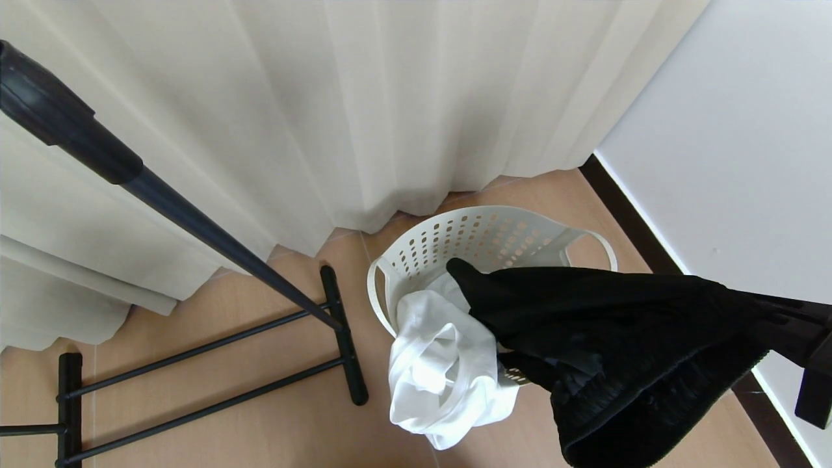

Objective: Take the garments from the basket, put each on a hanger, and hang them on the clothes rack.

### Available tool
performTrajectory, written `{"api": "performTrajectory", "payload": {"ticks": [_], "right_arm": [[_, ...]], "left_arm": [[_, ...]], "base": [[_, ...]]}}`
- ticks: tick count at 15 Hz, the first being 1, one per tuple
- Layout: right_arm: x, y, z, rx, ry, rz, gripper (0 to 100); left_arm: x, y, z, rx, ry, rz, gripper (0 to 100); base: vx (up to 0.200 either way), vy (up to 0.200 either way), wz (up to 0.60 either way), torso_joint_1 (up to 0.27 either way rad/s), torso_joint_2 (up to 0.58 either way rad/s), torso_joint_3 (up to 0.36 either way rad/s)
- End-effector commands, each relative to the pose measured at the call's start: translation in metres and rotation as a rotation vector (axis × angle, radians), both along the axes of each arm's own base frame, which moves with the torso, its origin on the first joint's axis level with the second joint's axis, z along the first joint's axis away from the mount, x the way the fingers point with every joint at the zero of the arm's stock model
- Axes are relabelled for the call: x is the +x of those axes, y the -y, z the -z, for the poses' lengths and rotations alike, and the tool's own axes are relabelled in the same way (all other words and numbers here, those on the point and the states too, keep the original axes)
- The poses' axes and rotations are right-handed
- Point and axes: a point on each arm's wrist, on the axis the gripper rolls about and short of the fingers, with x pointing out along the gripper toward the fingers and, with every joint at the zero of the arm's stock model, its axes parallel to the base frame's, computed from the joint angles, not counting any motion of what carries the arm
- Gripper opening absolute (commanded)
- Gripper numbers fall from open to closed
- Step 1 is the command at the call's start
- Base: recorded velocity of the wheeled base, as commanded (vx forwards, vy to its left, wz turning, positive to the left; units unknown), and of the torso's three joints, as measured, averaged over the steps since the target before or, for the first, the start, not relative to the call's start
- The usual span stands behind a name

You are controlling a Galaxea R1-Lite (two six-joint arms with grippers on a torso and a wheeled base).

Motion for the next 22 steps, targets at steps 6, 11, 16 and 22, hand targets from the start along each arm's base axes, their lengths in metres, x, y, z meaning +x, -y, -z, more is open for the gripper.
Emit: {"api": "performTrajectory", "payload": {"ticks": [6,11,16,22], "right_arm": [[-0.0056,0.0038,-0.0044,0.039,0.06,0.003,0],[-0.0021,0.0045,-0.0019,0.029,0.046,0.024,0],[0.0018,0.0081,-0.0006,0.022,0.039,0.059,0],[0.0016,0.0081,0.0019,0.018,0.032,0.057,0]], "left_arm": [[0.0001,0.0,-0.0001,-0.001,0.0,0.0,100],[0.0001,0.0,-0.0001,-0.002,-0.001,0.0,100],[0.0001,0.0,0.0,-0.001,-0.002,0.0,100],[0.0001,0.0,-0.0001,0.001,0.0,0.0,100]], "base": [[0.0,0.0,0.0,-0.002,0.0,0.154],[0.0,0.0,0.0,0.006,0.0,0.202],[0.0,0.0,0.0,0.004,-0.06,0.137],[0.0,0.0,0.0,0.059,-0.42,-0.147]]}}
